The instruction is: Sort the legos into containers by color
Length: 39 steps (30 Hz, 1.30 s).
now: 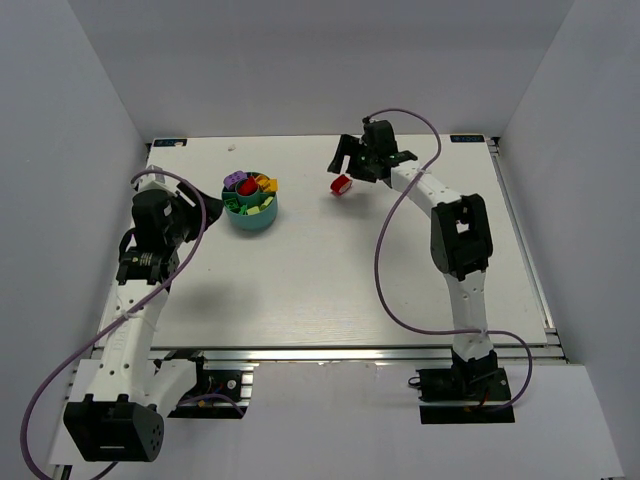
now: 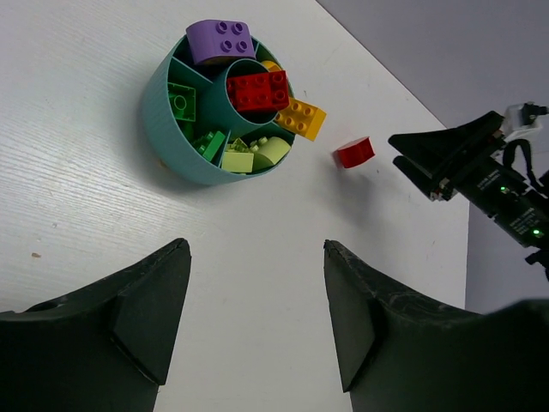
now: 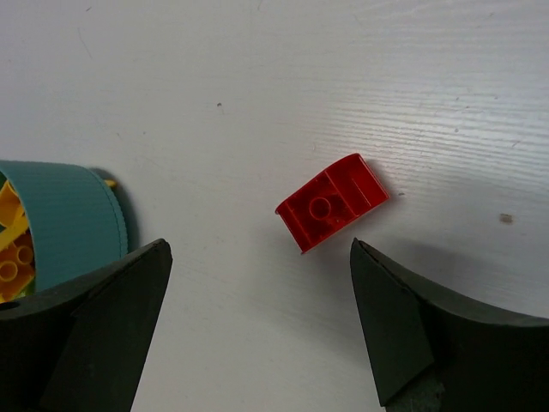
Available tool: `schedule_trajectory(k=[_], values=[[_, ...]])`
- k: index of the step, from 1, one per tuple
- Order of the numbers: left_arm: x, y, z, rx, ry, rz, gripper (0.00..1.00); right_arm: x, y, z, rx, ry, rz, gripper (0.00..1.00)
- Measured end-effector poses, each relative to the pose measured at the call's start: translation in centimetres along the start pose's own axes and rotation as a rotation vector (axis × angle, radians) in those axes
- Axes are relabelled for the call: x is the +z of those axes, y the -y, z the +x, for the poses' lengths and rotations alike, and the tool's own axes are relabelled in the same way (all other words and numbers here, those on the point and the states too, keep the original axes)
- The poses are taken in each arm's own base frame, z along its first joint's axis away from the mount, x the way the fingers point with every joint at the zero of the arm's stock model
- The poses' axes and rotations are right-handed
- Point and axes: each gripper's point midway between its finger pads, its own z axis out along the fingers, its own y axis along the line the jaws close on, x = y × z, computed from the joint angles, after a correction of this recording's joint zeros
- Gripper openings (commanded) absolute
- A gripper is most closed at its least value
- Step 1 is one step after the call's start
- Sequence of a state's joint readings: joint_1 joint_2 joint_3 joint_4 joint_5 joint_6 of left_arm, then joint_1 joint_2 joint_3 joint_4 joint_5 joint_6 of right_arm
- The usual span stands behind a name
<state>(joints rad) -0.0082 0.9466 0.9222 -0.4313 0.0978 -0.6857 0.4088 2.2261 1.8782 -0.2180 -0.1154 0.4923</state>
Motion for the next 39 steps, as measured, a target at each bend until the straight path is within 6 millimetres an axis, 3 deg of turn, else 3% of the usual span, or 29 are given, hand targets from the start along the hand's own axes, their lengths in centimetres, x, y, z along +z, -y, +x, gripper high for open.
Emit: schedule_trajectory(k=[10, 20, 23, 30, 32, 36, 39], values=[[0.6, -0.4, 0.5, -0.02, -0.014, -0.011, 0.73, 2.8, 1.8, 2.7, 0.154, -0.058, 0.059, 0.88], [0.9, -0.6, 0.7, -0.02, -0.022, -0.02, 0.73, 6.0, 3.0, 2.7, 0.199, -0.029, 0.106, 0.82], [0.9, -0.7, 0.7, -0.018, -0.021, -0.024, 0.74, 6.7, 3.5, 3.0, 0.208, -0.028, 0.117, 0.75], [0.7, -1.0, 1.0, -0.029, -0.02, -0.026, 0.73, 6.7, 3.3, 2.9, 0.195, -0.023, 0.108, 0.37], [0.9, -1.1, 1.4, -0.037, -0.028, -0.024, 0.73, 6.5, 2.8, 2.3, 0.171, -0.009, 0.083, 0.3], [1.3, -0.9, 2.4, -0.057, -0.056, 0.013, 0.74, 5.3, 1.8, 2.9, 0.106, -0.043, 0.018, 0.02], [1.7, 0.3, 2.9, -0.073, -0.083, 0.085, 0.77, 3.4, 0.4, 3.6, 0.041, -0.07, -0.077, 0.0]])
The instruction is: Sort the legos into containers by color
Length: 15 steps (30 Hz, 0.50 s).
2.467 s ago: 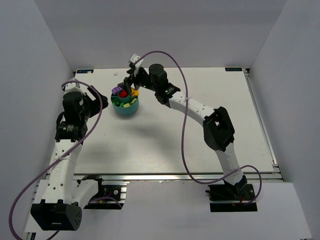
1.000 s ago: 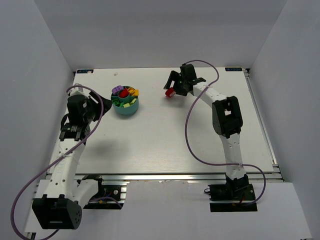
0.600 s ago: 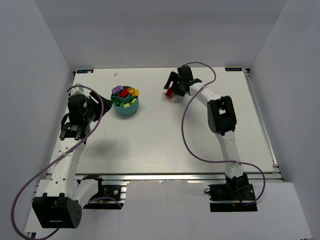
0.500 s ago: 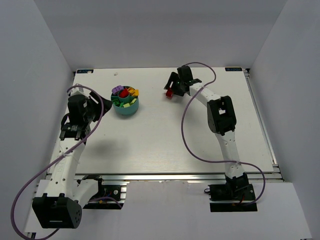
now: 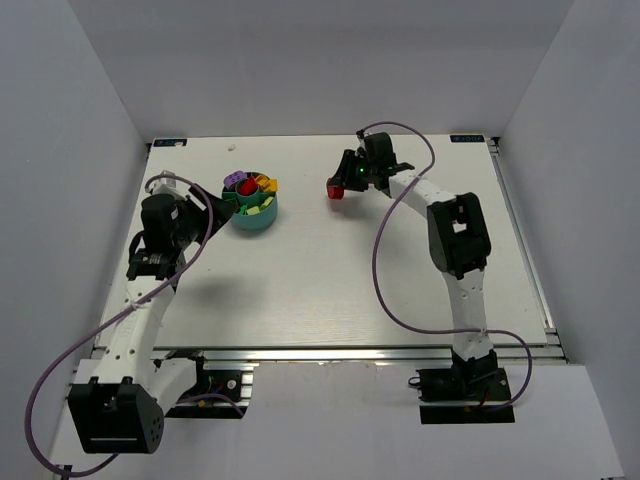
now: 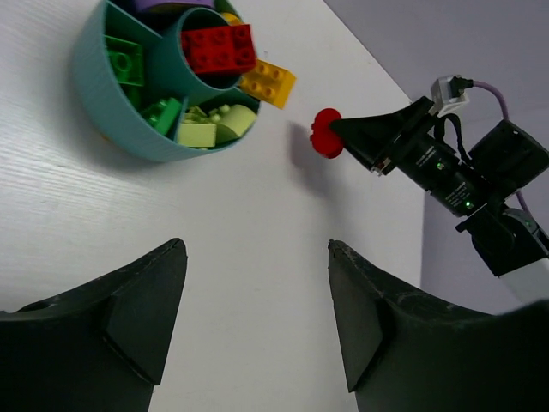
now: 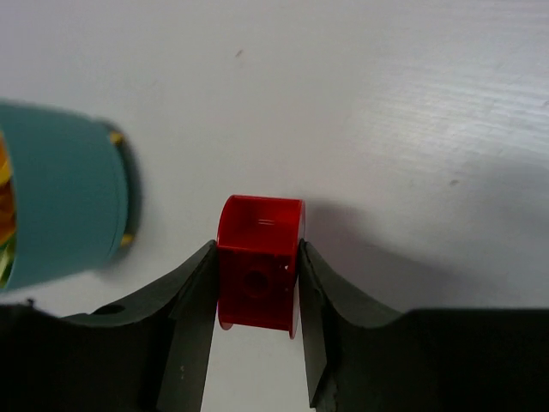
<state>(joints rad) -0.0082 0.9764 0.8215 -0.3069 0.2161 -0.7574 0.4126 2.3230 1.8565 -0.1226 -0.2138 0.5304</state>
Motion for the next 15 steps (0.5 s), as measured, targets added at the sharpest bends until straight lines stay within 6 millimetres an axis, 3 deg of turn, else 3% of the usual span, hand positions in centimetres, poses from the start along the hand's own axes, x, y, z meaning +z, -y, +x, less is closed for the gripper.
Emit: schedule_trajectory(k=[3, 10, 15], values=[[0.7, 1.2, 0.8, -0.018, -0.047, 0.081, 0.79, -3.0, -2.3, 1.1, -0.083, -0.02, -0.123, 0.0], [1.2, 3.1, 2.5, -0.038, -0.14, 0.218, 0.83, -12.1, -10.6, 2.3, -0.388, 0.019, -0.548, 0.0], [0.6, 5.0, 2.9, -0.035, -0.169, 0.306, 0.84, -16.4, -13.8, 5.9, -0.662, 0.06, -0.713, 0.0]])
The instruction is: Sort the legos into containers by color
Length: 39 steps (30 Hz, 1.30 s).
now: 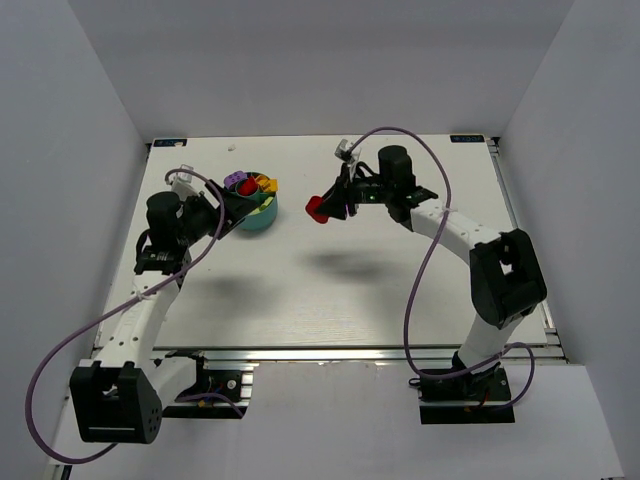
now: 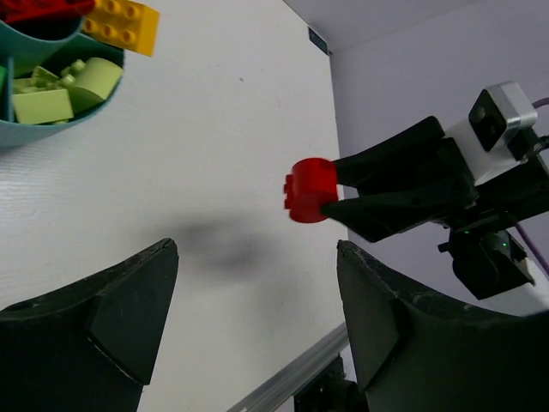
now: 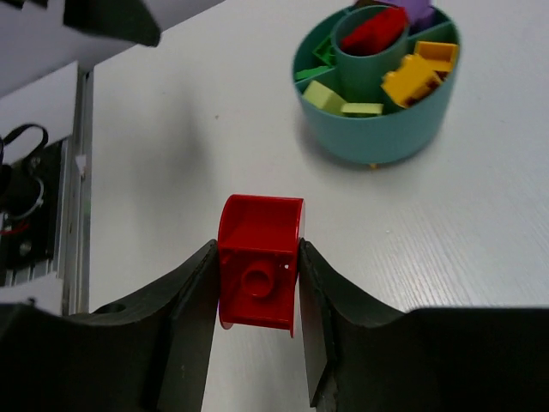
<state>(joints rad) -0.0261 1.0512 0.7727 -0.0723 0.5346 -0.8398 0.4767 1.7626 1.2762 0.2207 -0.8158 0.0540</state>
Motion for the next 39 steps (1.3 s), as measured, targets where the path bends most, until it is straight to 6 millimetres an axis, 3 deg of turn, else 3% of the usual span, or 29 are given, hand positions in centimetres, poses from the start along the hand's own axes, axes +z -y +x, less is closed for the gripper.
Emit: schedule_trajectory(k=[3, 11, 20, 39], values=[[-0.3, 1.1, 0.3, -0.006, -0.011, 0.044, 0.84, 0.6, -1.8, 0.4, -0.095, -0.005, -0.057, 0.0], [-1.4, 2.4, 0.9, -0.007, -0.025, 0.077, 0.85, 2.3, -3.1, 0.2, -0.274, 0.005, -0.085, 0.0], [-1.5, 2.2, 2.8, -0.019, -0.082, 0.056, 0.85, 5.6, -8.3, 0.1, -0.482, 0.021, -0.175, 0.0], [0.3, 2.2, 6.9, 0.028, -0.213, 0.048, 0.81, 6.1, -10.5, -0.6, -0.609, 0.051, -0.217, 0.0]])
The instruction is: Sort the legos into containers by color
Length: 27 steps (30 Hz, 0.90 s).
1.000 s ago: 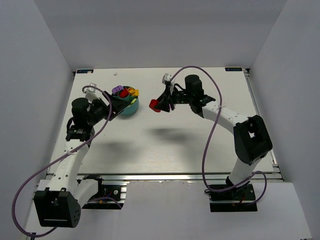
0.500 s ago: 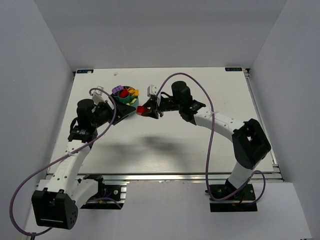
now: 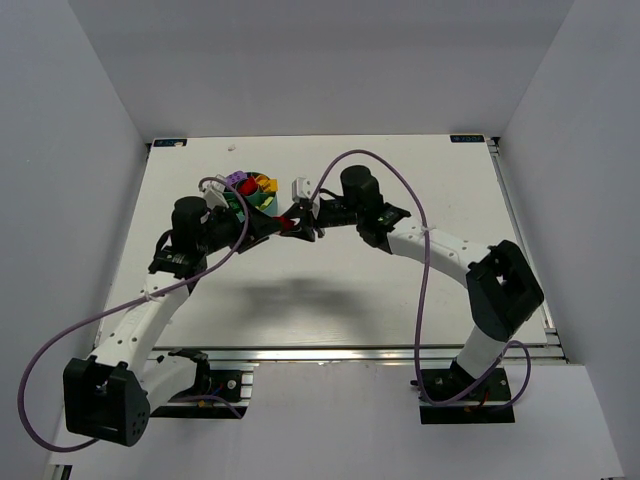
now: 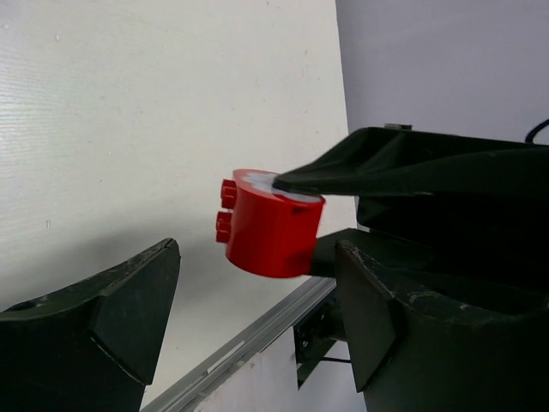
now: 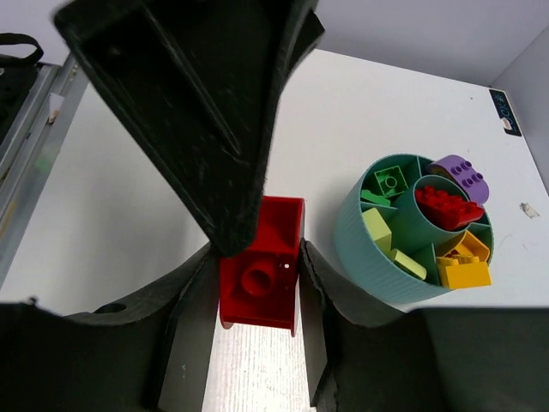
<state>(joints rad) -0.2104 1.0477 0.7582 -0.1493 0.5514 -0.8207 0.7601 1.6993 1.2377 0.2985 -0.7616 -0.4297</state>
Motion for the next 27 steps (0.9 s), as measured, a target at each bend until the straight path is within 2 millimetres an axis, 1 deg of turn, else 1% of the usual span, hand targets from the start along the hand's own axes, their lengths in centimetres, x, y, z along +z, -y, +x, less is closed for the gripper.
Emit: schedule_trajectory(k=[6, 11, 13, 20, 23, 27], values=[[0.6, -0.6, 0.2, 0.004, -0.009, -0.02, 0.8, -0.1, -0.5, -0.4, -0.015, 0.009, -0.016, 0.0], [0.7, -0.6, 0.2, 0.014, -0.007, -0.02, 0.78, -0.1, -1.3, 0.0, -0.026, 0.008, -0.045, 0.0], [0.7, -0.6, 0.2, 0.021, -0.011, -0.017, 0.77, -0.1, -1.6, 0.1, -0.057, 0.008, -0.067, 0.0], [1.1, -0.4, 0.5, 0.059, -0.065, -0.009, 0.76, -0.6, -3.4, 1.9, -0.155, -0.038, -0.17, 0.0], [1.0, -0.1, 0.8, 0.079, -0.089, 0.007, 0.76, -0.7, -4.2, 2.3, -0.192, -0.044, -0.21, 0.0], [0.6, 0.0, 1.7, 0.098, -0.139, 0.027, 0.76, -0.7, -4.6, 2.5, -0.235, -0.05, -0.235, 0.0]])
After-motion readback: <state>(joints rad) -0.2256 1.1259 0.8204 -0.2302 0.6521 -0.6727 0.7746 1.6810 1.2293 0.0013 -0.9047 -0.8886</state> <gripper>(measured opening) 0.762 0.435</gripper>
